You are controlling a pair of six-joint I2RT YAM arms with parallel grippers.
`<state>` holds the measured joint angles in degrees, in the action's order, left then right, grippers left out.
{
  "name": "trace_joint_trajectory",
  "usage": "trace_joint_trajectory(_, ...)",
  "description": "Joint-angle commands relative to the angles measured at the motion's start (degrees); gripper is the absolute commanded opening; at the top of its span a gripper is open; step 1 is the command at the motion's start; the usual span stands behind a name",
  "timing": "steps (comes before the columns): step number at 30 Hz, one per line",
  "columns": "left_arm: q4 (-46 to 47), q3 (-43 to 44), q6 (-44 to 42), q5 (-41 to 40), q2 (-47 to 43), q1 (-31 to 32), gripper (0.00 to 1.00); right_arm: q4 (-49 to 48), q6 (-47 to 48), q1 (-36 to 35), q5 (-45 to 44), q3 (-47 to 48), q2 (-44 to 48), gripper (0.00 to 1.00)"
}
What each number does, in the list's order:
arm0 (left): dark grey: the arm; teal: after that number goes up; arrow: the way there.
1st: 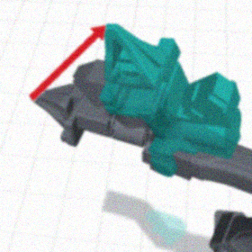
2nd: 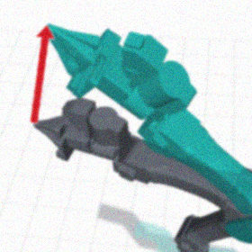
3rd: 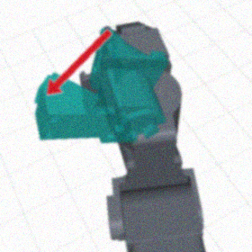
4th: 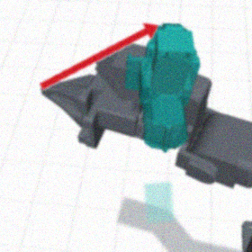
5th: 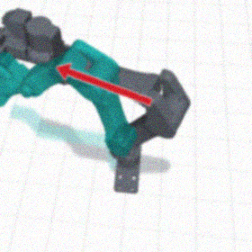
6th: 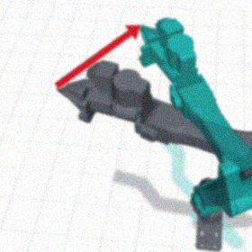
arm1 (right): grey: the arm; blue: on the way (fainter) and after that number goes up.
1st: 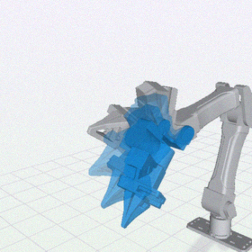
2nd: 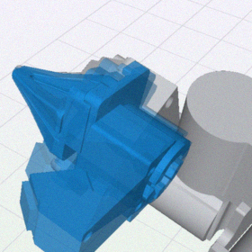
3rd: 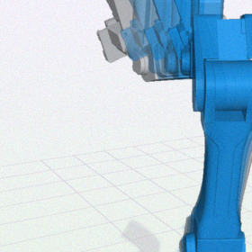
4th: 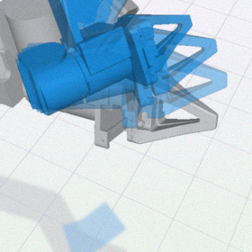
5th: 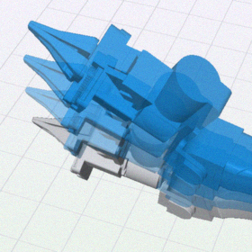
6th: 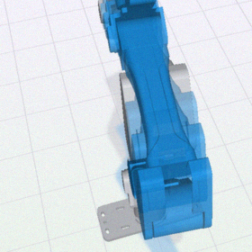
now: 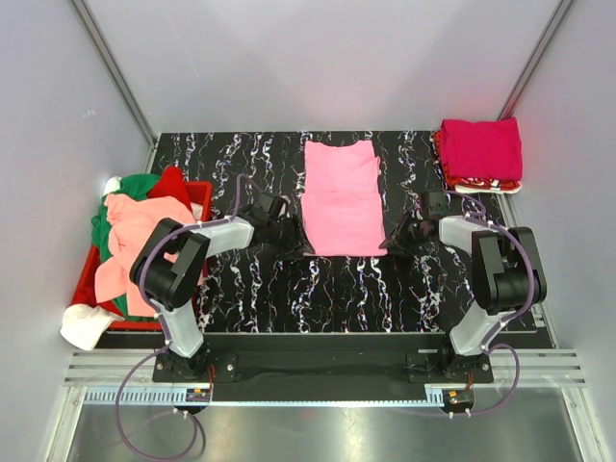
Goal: Fold and stack the t-shirts
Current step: Fold the tshirt
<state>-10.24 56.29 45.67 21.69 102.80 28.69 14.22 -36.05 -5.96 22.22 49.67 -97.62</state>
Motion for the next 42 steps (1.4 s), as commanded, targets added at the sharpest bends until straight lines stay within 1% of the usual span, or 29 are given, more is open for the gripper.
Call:
trace_joint_trajectory(1, 0.4, 0.66, -0.14, -5.78, 3.28, 0.4, 0.53, -1.82, 0.37, -0.28, -0.6, -0.98, -1.69, 0.34)
trace_joint_trajectory(2, 0.31, 0.75, 0.12, -6.74, 3.54, 0.4, 0.49, -2.09, 0.37, -0.28, -0.51, -1.15, -1.95, 0.32)
trace_joint_trajectory(4, 0.66, 1.1, 0.38, -7.19, 4.42, 0.49, 0.38, -2.61, 0.19, -0.28, -0.51, -1.33, -2.22, 0.27)
trace_joint_trajectory(5, 0.66, 1.27, 0.56, -7.45, 4.6, 0.49, 0.25, -2.79, 0.11, -0.28, -0.51, -1.42, -2.39, 0.24)
trace_joint_trajectory(6, 0.75, 1.54, 0.65, -7.54, 4.86, 0.58, 0.21, -2.88, 0.02, -0.28, -0.33, -1.42, -2.57, 0.19)
trace_joint_trajectory(7, 0.83, 2.06, 0.65, -7.54, 5.21, 0.58, 0.15, -2.97, -0.07, -0.28, -0.33, -1.5, -2.57, 0.17)
trace_joint_trajectory(8, 0.75, 2.24, 0.56, -7.54, 5.21, 0.67, 0.0, -2.88, -0.16, -0.28, -0.16, -1.68, -2.4, 0.14)
trace_joint_trajectory(11, -0.83, 2.68, 0.03, -7.98, 4.25, 1.28, 0.0, -1.74, -0.16, -0.28, -0.42, -2.21, -0.73, 0.02)
trace_joint_trajectory(12, -1.1, 2.16, -0.05, -8.07, 2.51, 1.54, 0.0, -1.22, -0.16, -0.28, -0.51, -2.38, 1.01, 0.0)
trace_joint_trajectory(14, -2.5, 0.06, -0.23, -8.16, -0.13, 1.98, 0.0, 1.59, -0.33, -0.28, -1.12, -2.82, 3.48, 0.0)
trace_joint_trajectory(15, -3.11, -0.82, -0.06, -8.85, -3.54, 2.51, 0.0, 3.78, -0.42, -0.28, -1.21, -3.52, 6.54, 0.0)
trace_joint_trajectory(17, -4.7, -4.15, 0.64, -9.12, -7.34, 3.3, 0.0, 6.68, -0.95, -0.46, -1.91, -4.4, 10.5, 0.0)
trace_joint_trajectory(18, -5.48, -5.13, 0.91, -9.39, -11.1, 4.52, 0.0, 9.75, -0.95, -0.55, -1.83, -5.45, 14.87, 0.0)
trace_joint_trajectory(20, -8.3, -6.63, 2.13, -9.65, -14.81, 5.93, 0.0, 13.45, -0.95, -0.64, -2.0, -7.03, 19.64, 0.0)
trace_joint_trajectory(21, -9.35, -7.77, 2.66, -10.35, -18.57, 8.03, 0.0, 15.29, -0.95, -0.72, -1.57, -7.39, 24.28, 0.0)
trace_joint_trajectory(22, -11.62, -8.12, 3.37, -11.05, -20.43, 9.36, 0.0, 18.71, -1.21, -0.9, -0.95, -7.92, 26.67, 0.0)
trace_joint_trajectory(23, -12.78, -8.65, 4.59, -11.49, -22.36, 10.67, 0.0, 20.39, -1.47, -0.99, 0.1, -8.79, 31.39, 0.0)
trace_joint_trajectory(24, -14.01, -9.09, 5.3, -12.8, -26.13, 13.38, 0.0, 21.98, -1.74, -1.16, 0.63, -9.41, 33.79, 0.0)
trace_joint_trajectory(26, -17.26, -9.79, 7.75, -13.95, -29.75, 15.95, 0.0, 26.72, -3.14, -1.6, 2.03, -10.99, 38.89, 0.0)
trace_joint_trajectory(27, -18.31, -10.23, 8.72, -14.83, -33.16, 18.22, 0.0, 29.7, -3.67, -1.69, 2.56, -11.35, 43.87, 0.0)
trace_joint_trajectory(28, -20.41, -11.02, 10.65, -15.1, -34.85, 19.2, 0.0, 31.21, -4.8, -1.86, 3.44, -11.7, 46.27, 0.0)
trace_joint_trajectory(29, -21.48, -11.2, 11.62, -15.54, -36.6, 20.08, 0.0, 32.79, -5.34, -2.04, 3.88, -11.61, 50.91, 0.0)
trace_joint_trajectory(30, -23.32, -11.47, 12.42, -16.06, -39.84, 22.09, 0.0, 36.37, -5.6, -2.13, 3.8, -11.27, 53.04, 0.0)
trace_joint_trajectory(32, -25.35, -10.86, 14.27, -17.03, -42.59, 23.34, 0.0, 39.21, -6.75, -2.13, 3.89, -9.52, 57.69, 0.0)
trace_joint_trajectory(33, -27.27, -10.33, 14.53, -17.12, -44.25, 24.04, 0.0, 41.48, -7.1, -2.13, 3.62, -8.63, 58.68, 0.0)
trace_joint_trajectory(37, -31.76, -3.58, 13.14, -17.3, -44.71, 23.96, 0.01, 44.49, -7.01, -2.04, 1.52, -2.66, 58.69, 0.0)
trace_joint_trajectory(39, -33.0, -0.5, 11.91, -17.82, -42.96, 23.87, 0.03, 44.58, -6.66, -2.13, -0.59, 1.47, 56.41, 0.0)
trace_joint_trajectory(40, -34.31, 2.56, 11.29, -18.26, -42.17, 23.78, 0.04, 44.67, -6.23, -2.13, -1.47, 2.79, 55.36, 0.0)
trace_joint_trajectory(42, -35.37, 5.13, 9.36, -17.74, -39.19, 22.47, 0.04, 43.53, -5.7, -2.13, -3.49, 5.78, 51.76, 0.0)
